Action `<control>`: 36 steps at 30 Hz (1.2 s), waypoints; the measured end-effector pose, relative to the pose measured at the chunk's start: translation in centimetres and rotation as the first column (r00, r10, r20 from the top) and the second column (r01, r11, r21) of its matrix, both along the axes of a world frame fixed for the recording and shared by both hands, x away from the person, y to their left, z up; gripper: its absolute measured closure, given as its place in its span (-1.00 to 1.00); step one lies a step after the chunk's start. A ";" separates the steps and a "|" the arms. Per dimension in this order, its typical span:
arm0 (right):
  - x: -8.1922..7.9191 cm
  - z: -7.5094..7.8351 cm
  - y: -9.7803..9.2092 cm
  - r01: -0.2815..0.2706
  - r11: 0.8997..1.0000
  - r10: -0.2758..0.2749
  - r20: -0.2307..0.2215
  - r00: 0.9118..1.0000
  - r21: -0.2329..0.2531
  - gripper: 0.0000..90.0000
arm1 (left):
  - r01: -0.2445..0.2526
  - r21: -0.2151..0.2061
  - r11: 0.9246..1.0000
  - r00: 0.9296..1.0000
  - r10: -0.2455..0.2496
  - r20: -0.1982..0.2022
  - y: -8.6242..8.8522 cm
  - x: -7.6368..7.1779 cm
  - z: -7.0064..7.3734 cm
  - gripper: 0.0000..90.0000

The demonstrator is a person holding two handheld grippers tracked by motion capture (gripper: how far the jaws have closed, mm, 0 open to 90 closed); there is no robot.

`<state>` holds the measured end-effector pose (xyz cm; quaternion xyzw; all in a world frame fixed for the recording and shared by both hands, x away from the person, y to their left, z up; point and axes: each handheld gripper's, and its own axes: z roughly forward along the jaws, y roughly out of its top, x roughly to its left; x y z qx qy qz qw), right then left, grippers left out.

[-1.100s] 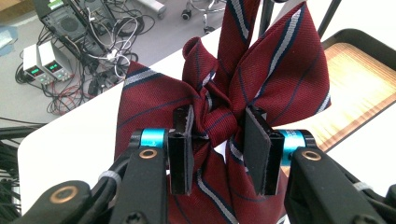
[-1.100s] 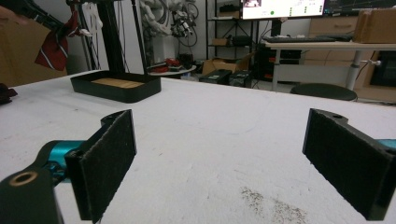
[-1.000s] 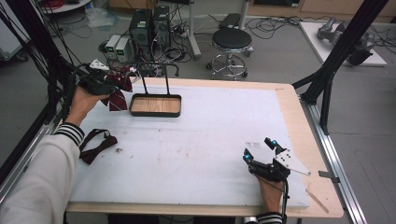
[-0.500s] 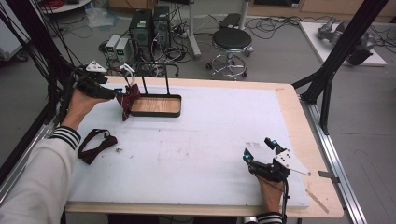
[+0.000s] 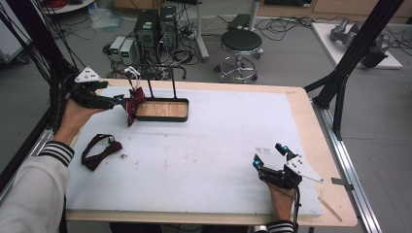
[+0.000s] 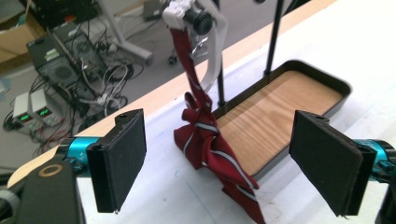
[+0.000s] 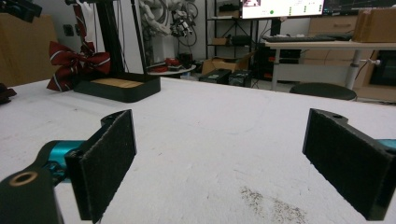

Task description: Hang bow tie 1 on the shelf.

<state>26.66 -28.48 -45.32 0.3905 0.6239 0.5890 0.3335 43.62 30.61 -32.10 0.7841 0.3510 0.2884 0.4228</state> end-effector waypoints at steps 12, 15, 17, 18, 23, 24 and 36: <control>-0.1 0.0 0.0 0.007 1.000 -0.007 0.006 1.000 -0.004 -0.80 | 0.099 -0.186 0.978 0.988 -0.074 0.134 1.1 -5.0 -0.8 -0.62; -0.1 0.0 0.1 0.006 1.000 -0.006 0.007 1.000 -0.004 -0.80 | 0.118 -0.195 0.974 0.985 -0.090 0.147 1.2 -6.2 -1.2 -0.62; -0.1 0.0 0.0 0.007 1.000 -0.007 0.006 1.000 -0.004 -0.80 | 0.130 -0.213 0.968 0.984 -0.099 0.152 1.3 -6.9 -1.5 -0.62; -0.1 0.0 0.0 0.007 1.000 -0.007 0.007 1.000 -0.004 -0.80 | 0.136 -0.228 0.964 0.983 -0.102 0.154 1.4 -7.3 -1.5 -0.63; -0.1 0.0 0.1 0.005 1.000 -0.005 0.006 1.000 -0.004 -0.80 | 0.159 -0.274 0.948 0.974 -0.105 0.200 1.4 -9.2 -1.7 -0.62; -0.1 0.0 0.1 0.005 1.000 -0.005 0.007 1.000 -0.004 -0.80 | 0.164 -0.275 0.947 0.972 -0.107 0.209 1.3 -9.6 -1.8 -0.62; -0.1 0.0 0.1 0.003 1.000 -0.003 0.003 1.000 -0.001 -0.80 | 0.172 -0.290 0.941 0.956 -0.089 0.279 -0.3 -13.7 -4.4 -0.63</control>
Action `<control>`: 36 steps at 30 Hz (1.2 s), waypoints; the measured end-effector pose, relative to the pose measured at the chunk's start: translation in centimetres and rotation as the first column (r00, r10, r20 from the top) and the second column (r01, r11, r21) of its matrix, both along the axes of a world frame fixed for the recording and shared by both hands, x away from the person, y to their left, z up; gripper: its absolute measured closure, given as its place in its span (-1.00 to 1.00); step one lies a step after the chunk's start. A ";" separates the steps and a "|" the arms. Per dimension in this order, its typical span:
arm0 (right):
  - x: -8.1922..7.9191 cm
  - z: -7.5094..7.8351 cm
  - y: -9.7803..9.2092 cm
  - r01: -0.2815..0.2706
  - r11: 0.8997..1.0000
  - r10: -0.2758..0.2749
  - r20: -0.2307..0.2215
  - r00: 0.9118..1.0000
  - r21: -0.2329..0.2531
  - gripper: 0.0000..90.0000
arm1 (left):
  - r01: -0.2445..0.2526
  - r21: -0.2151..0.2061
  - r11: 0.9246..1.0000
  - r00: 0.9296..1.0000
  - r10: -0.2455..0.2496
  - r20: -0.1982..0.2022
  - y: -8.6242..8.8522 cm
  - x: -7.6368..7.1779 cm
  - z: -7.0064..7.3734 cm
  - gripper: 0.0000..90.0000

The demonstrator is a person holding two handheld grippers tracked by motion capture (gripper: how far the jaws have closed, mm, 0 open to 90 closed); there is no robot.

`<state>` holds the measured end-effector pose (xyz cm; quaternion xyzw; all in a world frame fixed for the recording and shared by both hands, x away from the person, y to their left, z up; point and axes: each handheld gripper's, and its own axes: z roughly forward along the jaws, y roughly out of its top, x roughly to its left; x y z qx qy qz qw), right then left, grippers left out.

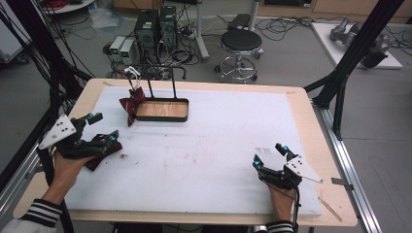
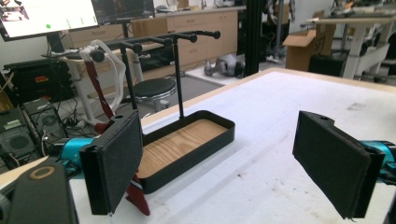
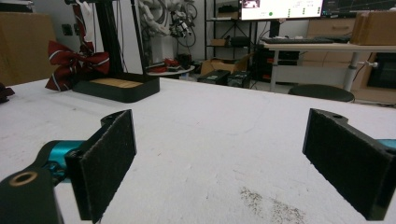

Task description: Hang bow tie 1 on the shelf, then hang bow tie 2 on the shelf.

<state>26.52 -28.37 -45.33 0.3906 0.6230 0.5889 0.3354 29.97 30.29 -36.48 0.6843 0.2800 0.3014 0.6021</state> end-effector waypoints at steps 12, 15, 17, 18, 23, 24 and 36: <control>0.0 0.0 0.0 -0.002 1.000 0.002 0.005 1.000 -0.005 -0.80 | -0.034 -0.023 0.999 0.999 0.034 0.013 0.4 -1.0 -1.9 -0.63; 0.0 0.0 0.0 -0.001 1.000 0.001 0.005 1.000 -0.008 -0.80 | -0.036 -0.015 0.999 0.999 0.037 0.010 0.4 -0.9 -2.1 -0.63; 0.0 0.0 0.0 0.001 1.000 -0.001 0.008 1.000 -0.011 -0.80 | -0.041 -0.014 0.999 0.999 0.041 0.009 0.3 -1.0 -2.1 -0.63; 0.0 0.0 0.0 0.001 1.000 -0.001 0.007 1.000 -0.011 -0.80 | -0.042 -0.014 0.999 0.999 0.042 0.011 0.3 -1.0 -2.1 -0.63; 0.0 0.0 -0.1 0.002 1.000 -0.002 0.011 1.000 -0.006 -0.80 | -0.042 0.000 0.999 0.999 0.042 0.018 0.2 -1.2 -1.8 -0.63; 0.0 0.0 0.0 0.000 1.000 0.000 0.008 1.000 -0.005 -0.80 | -0.041 -0.001 0.999 0.999 0.041 0.019 0.2 -1.1 -1.7 -0.63; 0.0 0.0 -0.1 0.001 1.000 -0.001 0.010 1.000 -0.006 -0.80 | -0.048 0.018 0.999 0.999 0.048 0.008 0.7 -1.2 -1.5 -0.63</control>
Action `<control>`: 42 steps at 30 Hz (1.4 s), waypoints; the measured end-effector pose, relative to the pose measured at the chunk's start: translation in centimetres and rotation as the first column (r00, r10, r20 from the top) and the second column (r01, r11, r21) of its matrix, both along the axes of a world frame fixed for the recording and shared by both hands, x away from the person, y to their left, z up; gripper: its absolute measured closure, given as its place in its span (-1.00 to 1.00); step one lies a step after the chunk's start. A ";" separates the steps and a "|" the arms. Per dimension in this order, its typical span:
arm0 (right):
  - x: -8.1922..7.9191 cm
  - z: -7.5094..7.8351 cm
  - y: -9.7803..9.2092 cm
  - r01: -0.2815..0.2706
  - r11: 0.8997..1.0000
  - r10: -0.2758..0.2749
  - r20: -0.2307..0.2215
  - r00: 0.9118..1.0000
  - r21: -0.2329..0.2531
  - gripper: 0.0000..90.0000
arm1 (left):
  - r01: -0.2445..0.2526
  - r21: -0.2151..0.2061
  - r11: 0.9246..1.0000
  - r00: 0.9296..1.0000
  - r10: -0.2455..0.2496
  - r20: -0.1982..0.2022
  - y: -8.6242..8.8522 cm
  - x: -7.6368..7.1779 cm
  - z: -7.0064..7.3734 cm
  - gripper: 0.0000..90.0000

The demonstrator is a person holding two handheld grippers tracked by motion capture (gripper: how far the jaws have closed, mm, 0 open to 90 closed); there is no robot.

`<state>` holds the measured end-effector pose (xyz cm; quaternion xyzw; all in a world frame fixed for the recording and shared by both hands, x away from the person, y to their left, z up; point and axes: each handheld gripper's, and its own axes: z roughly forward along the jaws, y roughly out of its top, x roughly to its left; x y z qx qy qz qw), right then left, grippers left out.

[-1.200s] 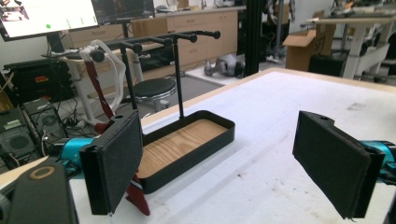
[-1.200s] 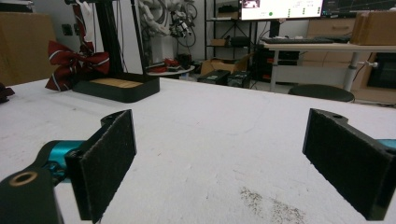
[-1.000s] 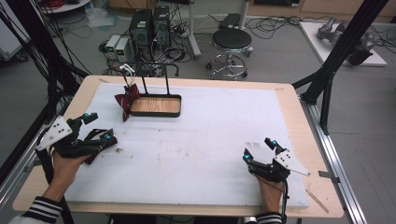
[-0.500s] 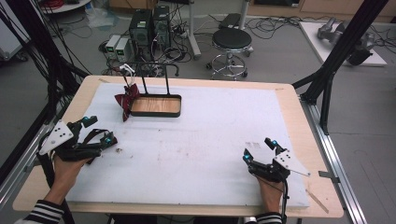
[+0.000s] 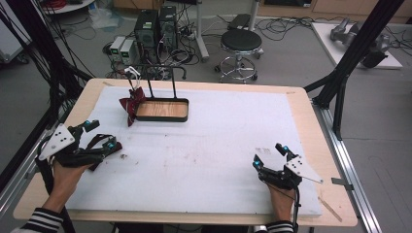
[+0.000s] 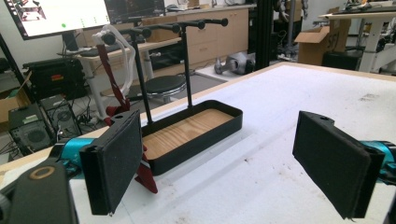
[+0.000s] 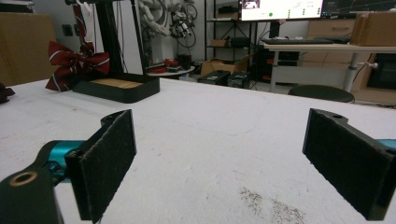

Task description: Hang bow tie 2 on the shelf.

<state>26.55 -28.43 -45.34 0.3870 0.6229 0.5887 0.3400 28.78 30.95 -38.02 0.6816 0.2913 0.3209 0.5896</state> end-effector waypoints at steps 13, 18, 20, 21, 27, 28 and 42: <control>0.0 0.0 0.0 -0.002 1.000 0.002 0.000 1.000 -0.002 -0.80 | 0.014 0.039 0.999 0.999 -0.012 -0.049 1.3 -0.1 0.5 -0.65; 0.0 0.0 0.0 -0.002 1.000 0.002 0.000 1.000 -0.001 -0.80 | 0.035 0.058 0.998 0.993 -0.028 -0.113 1.8 0.1 0.6 -0.70; 0.0 0.0 0.0 -0.003 1.000 0.003 -0.001 1.000 0.000 -0.80 | 0.038 0.080 0.996 0.990 -0.027 -0.135 1.9 0.0 0.6 -0.70; 0.0 0.0 0.0 -0.003 1.000 0.003 -0.001 1.000 0.000 -0.80 | 0.038 0.089 0.995 0.989 -0.025 -0.143 2.0 0.0 0.6 -0.70; 0.0 0.0 0.0 -0.002 1.000 0.002 -0.002 1.000 0.000 -0.80 | 0.048 0.119 0.992 0.980 -0.024 -0.198 2.7 -0.1 0.8 -0.71; 0.0 0.0 0.0 -0.002 1.000 0.002 -0.001 1.000 -0.001 -0.80 | 0.049 0.126 0.991 0.977 -0.021 -0.211 2.8 -0.1 0.8 -0.71; 0.0 0.0 0.0 -0.001 1.000 0.001 -0.004 1.000 0.003 -0.80 | 0.094 0.255 0.962 0.924 0.011 -0.383 3.5 0.4 -0.1 -0.72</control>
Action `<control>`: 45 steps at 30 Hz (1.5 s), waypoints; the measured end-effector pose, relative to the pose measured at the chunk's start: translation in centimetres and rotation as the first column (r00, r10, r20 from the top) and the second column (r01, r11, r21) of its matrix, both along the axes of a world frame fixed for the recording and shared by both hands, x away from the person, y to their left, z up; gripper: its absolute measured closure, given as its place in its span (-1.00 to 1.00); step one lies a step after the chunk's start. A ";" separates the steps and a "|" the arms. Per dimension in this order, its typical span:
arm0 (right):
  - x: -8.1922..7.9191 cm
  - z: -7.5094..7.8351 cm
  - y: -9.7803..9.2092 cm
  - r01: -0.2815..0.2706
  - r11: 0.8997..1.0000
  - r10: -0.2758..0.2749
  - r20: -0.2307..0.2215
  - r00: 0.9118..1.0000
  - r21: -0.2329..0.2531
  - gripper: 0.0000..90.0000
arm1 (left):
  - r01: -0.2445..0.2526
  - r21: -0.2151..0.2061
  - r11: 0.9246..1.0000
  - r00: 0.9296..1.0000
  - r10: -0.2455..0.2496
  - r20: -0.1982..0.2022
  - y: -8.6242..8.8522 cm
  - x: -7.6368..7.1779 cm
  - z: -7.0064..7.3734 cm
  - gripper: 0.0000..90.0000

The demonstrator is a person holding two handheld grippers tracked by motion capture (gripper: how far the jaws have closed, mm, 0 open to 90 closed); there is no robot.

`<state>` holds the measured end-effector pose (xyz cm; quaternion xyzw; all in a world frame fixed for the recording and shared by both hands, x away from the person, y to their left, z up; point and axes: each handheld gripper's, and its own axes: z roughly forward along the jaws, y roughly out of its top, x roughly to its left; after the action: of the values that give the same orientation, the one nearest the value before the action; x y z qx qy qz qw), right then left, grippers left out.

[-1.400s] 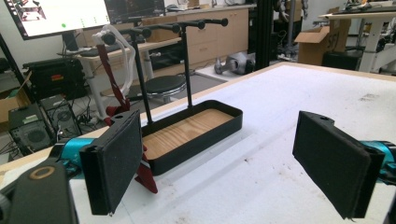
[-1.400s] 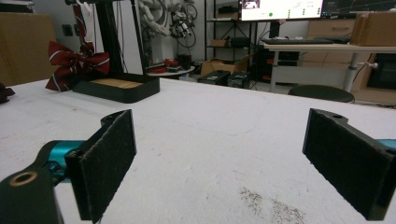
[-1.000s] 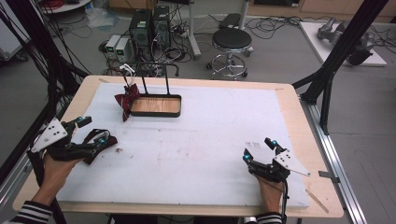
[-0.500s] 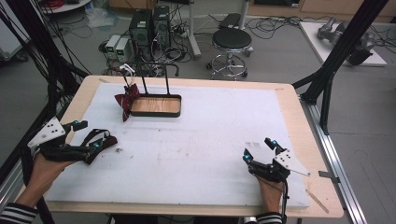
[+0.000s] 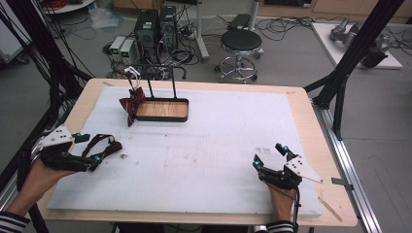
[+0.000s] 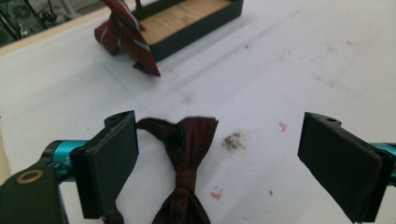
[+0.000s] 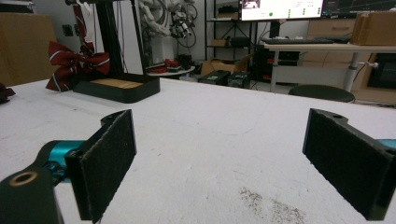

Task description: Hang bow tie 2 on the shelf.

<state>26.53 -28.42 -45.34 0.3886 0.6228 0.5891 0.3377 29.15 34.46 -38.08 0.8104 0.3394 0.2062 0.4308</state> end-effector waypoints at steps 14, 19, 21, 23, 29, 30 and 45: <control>0.0 0.0 0.0 -0.001 1.000 0.001 0.003 1.000 -0.002 -0.80 | 0.034 0.192 0.981 0.986 -0.002 -0.166 -0.2 1.0 -1.7 -0.70; 0.0 0.0 0.0 -0.001 1.000 0.001 0.004 1.000 -0.002 -0.80 | 0.027 0.228 0.973 0.978 0.021 -0.206 -0.1 1.4 -2.3 -0.69; 0.0 0.0 0.0 0.000 1.000 0.000 0.003 1.000 -0.001 -0.80 | 0.029 0.242 0.970 0.974 0.027 -0.226 0.0 1.5 -2.5 -0.67; 0.0 0.0 0.0 -0.001 1.000 0.001 0.003 1.000 -0.002 -0.80 | 0.036 0.257 0.966 0.970 0.028 -0.242 0.0 1.6 -2.6 -0.59; 0.1 0.0 0.0 -0.001 1.000 0.001 0.007 1.000 -0.001 -0.80 | 0.047 0.282 0.958 0.959 0.036 -0.281 0.0 1.8 -3.1 -0.44; 0.1 0.0 -0.1 -0.002 1.000 0.002 0.007 1.000 -0.002 -0.80 | 0.045 0.290 0.956 0.958 0.041 -0.284 0.0 1.9 -3.2 -0.43; 0.0 0.0 0.0 0.001 1.000 0.000 0.008 1.000 -0.003 -0.80 | 0.041 0.345 0.938 0.948 0.072 -0.311 0.2 2.6 -3.8 -0.17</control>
<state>26.57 -28.43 -45.36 0.3859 0.6224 0.5894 0.3409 31.75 34.63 -41.88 0.8933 0.3692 0.1326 0.2192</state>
